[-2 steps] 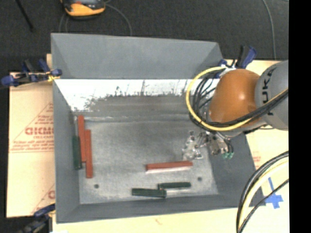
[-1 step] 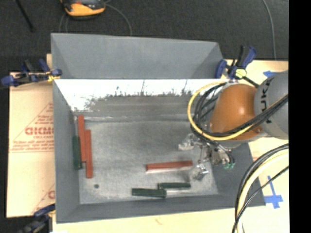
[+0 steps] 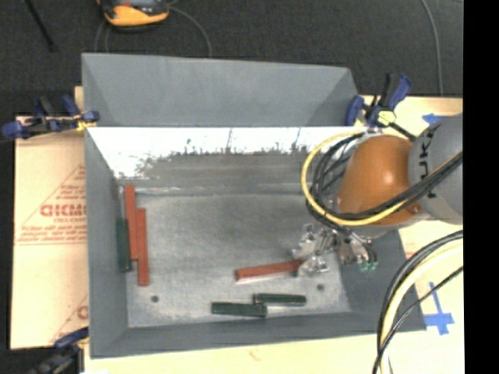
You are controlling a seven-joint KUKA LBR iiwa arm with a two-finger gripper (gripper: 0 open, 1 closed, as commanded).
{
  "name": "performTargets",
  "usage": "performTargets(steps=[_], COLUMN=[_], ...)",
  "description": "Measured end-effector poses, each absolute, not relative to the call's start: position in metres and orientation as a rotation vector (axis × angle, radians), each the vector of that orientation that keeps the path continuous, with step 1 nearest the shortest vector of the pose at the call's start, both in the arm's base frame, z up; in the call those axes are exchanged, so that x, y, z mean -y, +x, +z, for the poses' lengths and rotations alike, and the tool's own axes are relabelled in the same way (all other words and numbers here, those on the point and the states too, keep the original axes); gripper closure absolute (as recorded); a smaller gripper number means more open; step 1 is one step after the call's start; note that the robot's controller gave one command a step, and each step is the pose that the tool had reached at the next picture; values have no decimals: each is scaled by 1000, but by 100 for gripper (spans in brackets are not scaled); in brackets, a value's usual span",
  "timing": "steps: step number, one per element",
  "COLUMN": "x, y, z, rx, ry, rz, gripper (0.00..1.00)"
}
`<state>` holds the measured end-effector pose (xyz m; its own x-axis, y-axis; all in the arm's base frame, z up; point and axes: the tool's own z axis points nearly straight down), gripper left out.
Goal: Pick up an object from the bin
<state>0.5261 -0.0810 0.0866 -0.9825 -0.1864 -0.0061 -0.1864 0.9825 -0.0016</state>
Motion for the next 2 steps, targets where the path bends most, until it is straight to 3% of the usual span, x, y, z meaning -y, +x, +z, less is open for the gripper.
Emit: performTargets(steps=[1, 2], x=[81, 84], y=[526, 525], z=[87, 129], rx=[-3122, -3129], ry=[-293, -277], rz=[-2, -1], gripper=[100, 100])
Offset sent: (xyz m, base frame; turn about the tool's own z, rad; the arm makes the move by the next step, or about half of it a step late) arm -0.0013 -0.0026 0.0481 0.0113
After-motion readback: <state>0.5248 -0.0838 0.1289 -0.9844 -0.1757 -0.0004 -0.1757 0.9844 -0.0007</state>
